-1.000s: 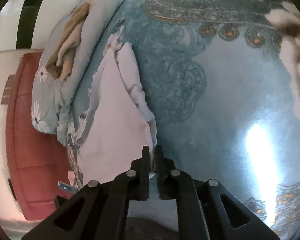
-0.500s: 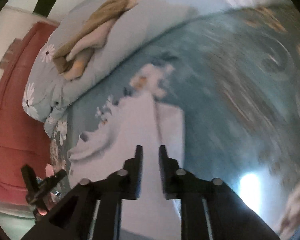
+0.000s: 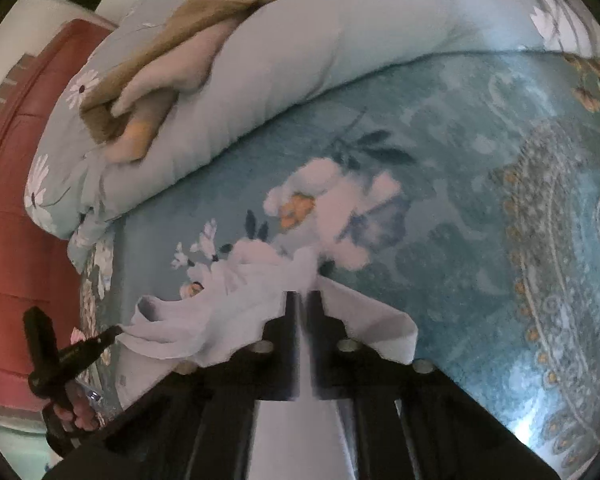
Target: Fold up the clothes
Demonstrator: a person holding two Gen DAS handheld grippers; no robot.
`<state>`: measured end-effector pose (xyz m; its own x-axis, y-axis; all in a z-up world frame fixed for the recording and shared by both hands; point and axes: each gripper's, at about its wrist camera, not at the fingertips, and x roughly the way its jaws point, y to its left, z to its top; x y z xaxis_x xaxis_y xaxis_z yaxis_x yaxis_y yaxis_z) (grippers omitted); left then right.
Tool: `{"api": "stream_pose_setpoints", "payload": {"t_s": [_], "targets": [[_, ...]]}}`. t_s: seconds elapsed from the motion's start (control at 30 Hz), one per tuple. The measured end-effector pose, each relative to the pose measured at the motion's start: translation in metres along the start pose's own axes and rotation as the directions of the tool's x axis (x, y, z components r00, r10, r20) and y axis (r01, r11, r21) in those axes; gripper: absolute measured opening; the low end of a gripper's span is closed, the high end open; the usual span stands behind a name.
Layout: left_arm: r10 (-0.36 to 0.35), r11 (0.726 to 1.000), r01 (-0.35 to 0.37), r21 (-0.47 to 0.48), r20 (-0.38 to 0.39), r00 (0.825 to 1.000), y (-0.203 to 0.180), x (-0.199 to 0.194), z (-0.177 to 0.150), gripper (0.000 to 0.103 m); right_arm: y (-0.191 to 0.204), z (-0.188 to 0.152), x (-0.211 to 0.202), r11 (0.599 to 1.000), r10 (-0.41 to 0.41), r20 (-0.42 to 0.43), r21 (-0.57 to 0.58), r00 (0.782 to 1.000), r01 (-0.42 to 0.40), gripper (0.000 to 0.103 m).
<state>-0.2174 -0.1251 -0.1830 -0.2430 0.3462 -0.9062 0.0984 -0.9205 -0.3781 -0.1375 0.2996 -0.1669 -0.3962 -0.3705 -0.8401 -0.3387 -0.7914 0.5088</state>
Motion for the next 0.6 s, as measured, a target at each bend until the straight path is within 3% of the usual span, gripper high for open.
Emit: {"api": "stream_pose_setpoints", "payload": {"t_s": [0.17, 0.33, 0.5, 0.57, 0.6], "targets": [[-0.020, 0.999, 0.021, -0.046, 0.021, 1.000, 0.005, 0.000, 0.012, 0.003, -0.004, 0.008, -0.005, 1.000, -0.029, 0.038, 0.002, 0.999, 0.029, 0.001], [-0.045, 0.994, 0.048, -0.096, 0.036, 0.998, 0.013, -0.002, 0.019, 0.003, -0.015, 0.014, -0.007, 0.998, -0.046, 0.054, 0.038, 0.998, 0.044, 0.001], [-0.102, 0.992, 0.103, -0.072, 0.016, 0.995, 0.019, -0.002, 0.009, 0.005, -0.009, 0.010, -0.010, 1.000, 0.022, 0.038, 0.011, 0.999, -0.022, 0.002], [-0.073, 0.997, 0.073, -0.022, 0.004, 0.997, 0.021, -0.001, 0.003, 0.018, -0.005, 0.009, -0.008, 1.000, -0.003, 0.026, -0.027, 1.000, 0.003, 0.002], [-0.059, 0.998, 0.059, -0.002, -0.001, 0.998, 0.022, -0.001, 0.000, 0.036, -0.004, 0.009, -0.007, 0.999, -0.016, 0.021, -0.044, 1.000, 0.016, 0.003]]}}
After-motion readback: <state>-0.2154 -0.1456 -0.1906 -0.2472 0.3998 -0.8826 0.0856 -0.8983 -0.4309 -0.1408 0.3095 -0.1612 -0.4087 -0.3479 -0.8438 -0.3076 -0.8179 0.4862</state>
